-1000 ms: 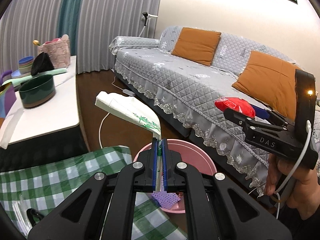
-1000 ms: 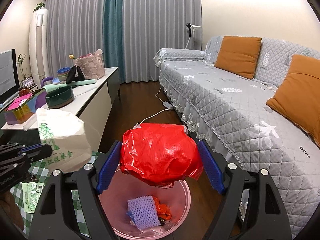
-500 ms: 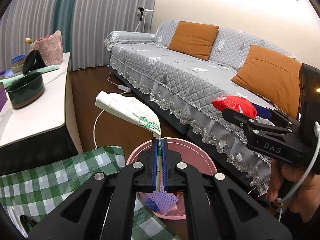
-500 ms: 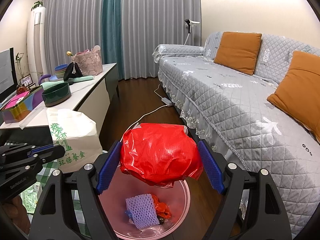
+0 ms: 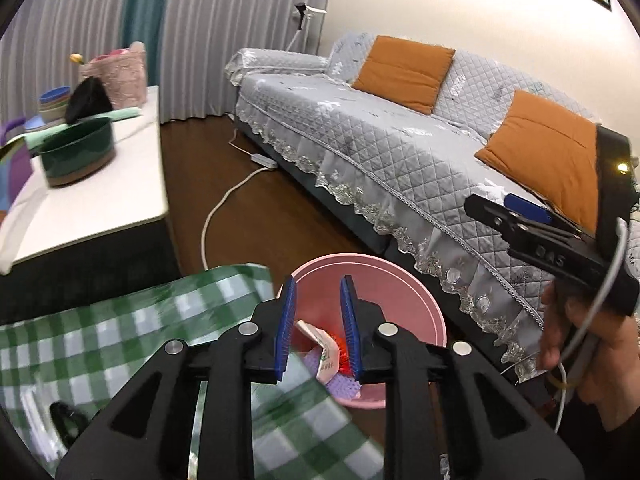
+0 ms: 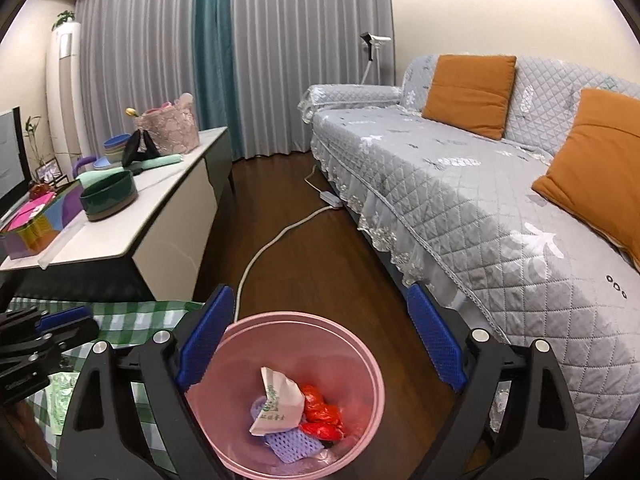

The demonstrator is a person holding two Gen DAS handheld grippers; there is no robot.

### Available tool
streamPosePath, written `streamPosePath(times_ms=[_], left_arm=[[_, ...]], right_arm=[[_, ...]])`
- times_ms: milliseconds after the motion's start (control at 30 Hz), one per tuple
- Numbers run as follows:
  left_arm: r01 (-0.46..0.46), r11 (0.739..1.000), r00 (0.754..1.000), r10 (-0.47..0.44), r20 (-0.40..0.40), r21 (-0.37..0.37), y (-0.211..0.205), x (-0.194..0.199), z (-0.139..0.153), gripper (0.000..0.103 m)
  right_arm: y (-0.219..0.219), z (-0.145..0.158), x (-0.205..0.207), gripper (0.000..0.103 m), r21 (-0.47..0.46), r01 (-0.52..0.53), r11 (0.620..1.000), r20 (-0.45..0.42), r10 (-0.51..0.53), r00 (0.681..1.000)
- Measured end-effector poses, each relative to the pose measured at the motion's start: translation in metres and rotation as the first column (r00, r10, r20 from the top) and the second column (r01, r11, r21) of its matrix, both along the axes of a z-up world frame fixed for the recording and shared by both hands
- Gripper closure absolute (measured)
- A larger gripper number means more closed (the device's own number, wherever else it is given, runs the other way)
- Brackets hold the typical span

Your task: Collect trash

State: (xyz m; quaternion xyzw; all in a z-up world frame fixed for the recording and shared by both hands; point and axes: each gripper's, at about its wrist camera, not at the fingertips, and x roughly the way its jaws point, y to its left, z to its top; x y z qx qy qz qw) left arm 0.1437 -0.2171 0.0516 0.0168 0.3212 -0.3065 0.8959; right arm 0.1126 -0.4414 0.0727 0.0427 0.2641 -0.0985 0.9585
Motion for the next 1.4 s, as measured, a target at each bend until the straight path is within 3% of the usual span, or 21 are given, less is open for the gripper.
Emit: streamPosePath(times_ms=[267, 467, 633, 767, 867, 1100, 1267, 1400], left_arm=[[-0.051, 0.999, 0.997, 0.050, 0.057, 0.012, 0.063, -0.047, 0.022, 0.087], [-0.137, 0.990, 0.986, 0.133, 0.103, 0.033, 0.135, -0.072, 0.041, 0.091], [-0.277, 0.961, 0.951, 0.276, 0.140, -0.008, 0.201, -0.086, 0.052, 0.093], [-0.385, 0.922, 0.914, 0.388, 0.118, -0.044, 0.242, -0.093, 0.035, 0.094], [-0.438, 0.897, 0.893, 0.441, 0.086, -0.053, 0.260, -0.094, 0.023, 0.096], [-0.482, 0.873, 0.870, 0.487, 0.077, -0.072, 0.281, -0.093, 0.019, 0.096], [-0.501, 0.861, 0.859, 0.507, 0.067, -0.084, 0.292, -0.090, 0.017, 0.096], [-0.509, 0.858, 0.856, 0.513, 0.060, -0.075, 0.295, -0.085, 0.012, 0.096]], right_arm=[[0.037, 0.018, -0.015, 0.022, 0.038, -0.090, 0.995, 0.056, 0.088, 0.995], [0.074, 0.028, -0.028, 0.035, 0.087, -0.190, 0.978, 0.073, 0.184, 0.980], [0.107, 0.029, -0.031, 0.049, 0.120, -0.281, 0.952, 0.075, 0.273, 0.959], [0.132, 0.022, -0.029, 0.054, 0.129, -0.341, 0.931, 0.058, 0.336, 0.940], [0.151, 0.014, -0.027, 0.054, 0.139, -0.386, 0.912, 0.049, 0.383, 0.923], [0.191, -0.011, -0.012, 0.054, 0.161, -0.447, 0.880, -0.015, 0.455, 0.890], [0.210, -0.027, 0.003, 0.055, 0.184, -0.469, 0.864, -0.063, 0.486, 0.871], [0.225, -0.051, 0.016, 0.054, 0.234, -0.495, 0.837, -0.135, 0.532, 0.836]])
